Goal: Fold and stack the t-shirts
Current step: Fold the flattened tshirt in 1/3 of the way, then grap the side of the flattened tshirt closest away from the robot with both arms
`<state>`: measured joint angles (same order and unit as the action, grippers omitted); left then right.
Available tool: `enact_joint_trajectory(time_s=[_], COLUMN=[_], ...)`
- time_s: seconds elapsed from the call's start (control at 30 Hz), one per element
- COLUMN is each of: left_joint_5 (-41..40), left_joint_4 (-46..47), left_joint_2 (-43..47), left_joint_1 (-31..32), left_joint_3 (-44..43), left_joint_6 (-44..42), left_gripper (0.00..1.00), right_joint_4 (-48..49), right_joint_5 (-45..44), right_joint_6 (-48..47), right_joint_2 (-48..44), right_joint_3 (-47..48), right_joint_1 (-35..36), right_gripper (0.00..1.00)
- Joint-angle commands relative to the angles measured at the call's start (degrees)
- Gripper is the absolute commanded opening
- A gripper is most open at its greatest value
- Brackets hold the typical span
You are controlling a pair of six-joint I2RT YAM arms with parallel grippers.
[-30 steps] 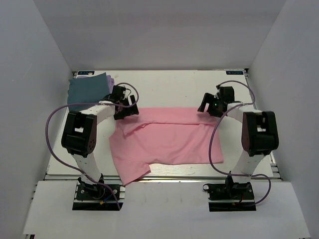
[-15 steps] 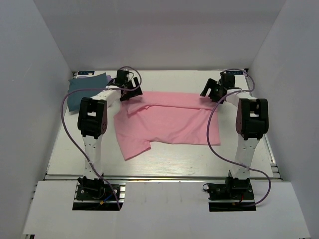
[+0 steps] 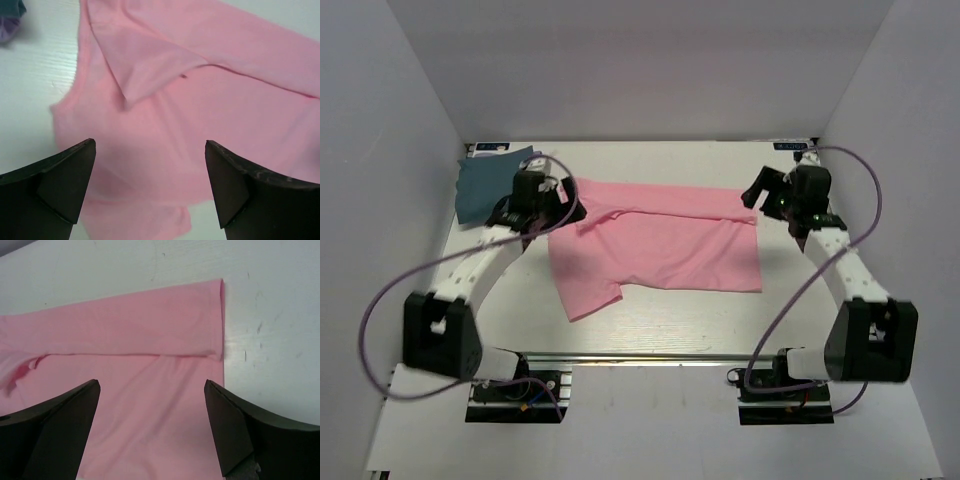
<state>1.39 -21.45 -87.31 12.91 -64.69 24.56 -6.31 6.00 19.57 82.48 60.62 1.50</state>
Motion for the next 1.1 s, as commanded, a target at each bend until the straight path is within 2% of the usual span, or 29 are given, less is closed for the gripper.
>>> enact_joint_trajectory(time_s=[0.0, 0.03, 0.1, 0.13, 0.17, 0.27, 0.3, 0.47, 0.5, 0.53, 0.6, 0.8, 0.83, 0.87, 0.9, 0.93, 0.97, 1.07], left_joint_5=[3.78, 6.23, 9.06, 9.07, 9.07, 6.88, 5.48, 5.99, 7.13, 7.92, 8.45, 8.98, 8.98, 9.77, 10.30, 10.82, 10.83, 10.30], left_joint_4=[1.40, 1.41, -0.59, -2.17, -3.58, -9.29, -12.01, -14.32, -14.32, -13.27, -11.52, -5.89, -4.84, -4.83, -4.04, -3.43, -3.42, -3.42], left_joint_2=[12.31, 17.30, 20.41, 22.51, 23.32, 26.21, 27.01, 31.49, 32.02, 32.63, 33.17, 29.14, 28.51, 27.99, 27.98, 27.98, 27.98, 30.17], left_joint_1=[0.28, 0.28, 0.89, 0.89, 0.89, 2.03, 2.03, 3.09, 3.61, 3.62, 4.14, 5.29, 5.90, 5.90, 5.90, 6.51, 6.52, 6.52], left_joint_3=[15.40, 18.08, 22.91, 23.89, 24.77, 28.64, 29.43, 37.33, 38.22, 39.19, 42.09, 44.55, 44.56, 44.56, 44.56, 44.04, 44.03, 43.42], left_joint_6=[5.91, 6.90, 7.87, 8.48, 8.49, 9.81, 10.42, 12.26, 12.79, 12.80, 13.32, 13.32, 13.32, 13.32, 13.32, 13.32, 13.32, 13.32], left_gripper=[1.00, 1.00, 1.00, 1.00, 1.00, 1.00, 1.00, 1.00, 0.97, 0.90, 0.86, 0.64, 0.50, 0.44, 0.34, 0.12, 0.03, 0.00], right_joint_4=[-1.69, -1.87, -2.57, -2.75, -3.79, -5.37, -5.64, -7.31, -7.93, -7.85, -7.84, -6.79, -6.62, -6.53, -6.35, -6.44, -6.35, -4.51], right_joint_5=[-3.53, -3.97, -5.47, -5.73, -7.91, -8.90, -9.16, -9.34, -8.90, -8.90, -8.20, -6.61, -6.53, -4.87, -4.51, -4.33, -4.24, -3.36], right_joint_6=[2.83, 4.41, 6.17, 7.05, 8.02, 8.81, 8.99, 8.73, 8.73, 8.55, 8.55, 8.64, 8.64, 8.55, 8.64, 8.81, 8.90, 9.17], right_joint_2=[-8.61, -12.39, -17.84, -19.70, -24.68, -31.29, -32.19, -34.58, -33.88, -32.83, -30.64, -27.99, -27.98, -28.16, -27.90, -27.55, -27.28, -26.23], right_joint_3=[-12.94, -16.72, -19.82, -23.58, -24.58, -28.53, -29.93, -33.02, -33.28, -33.46, -34.25, -35.22, -35.57, -35.66, -36.18, -36.19, -36.45, -37.41], right_joint_1=[-0.35, -0.35, -0.27, -0.35, -0.35, -0.27, -0.27, -0.35, -0.27, -0.44, -0.35, -0.18, -0.27, -0.09, -0.35, -0.18, -0.18, -0.27], right_gripper=[0.90, 0.90, 0.90, 0.90, 0.90, 0.90, 0.90, 0.90, 0.90, 0.90, 0.90, 0.90, 0.90, 0.90, 0.90, 0.90, 0.90, 0.90])
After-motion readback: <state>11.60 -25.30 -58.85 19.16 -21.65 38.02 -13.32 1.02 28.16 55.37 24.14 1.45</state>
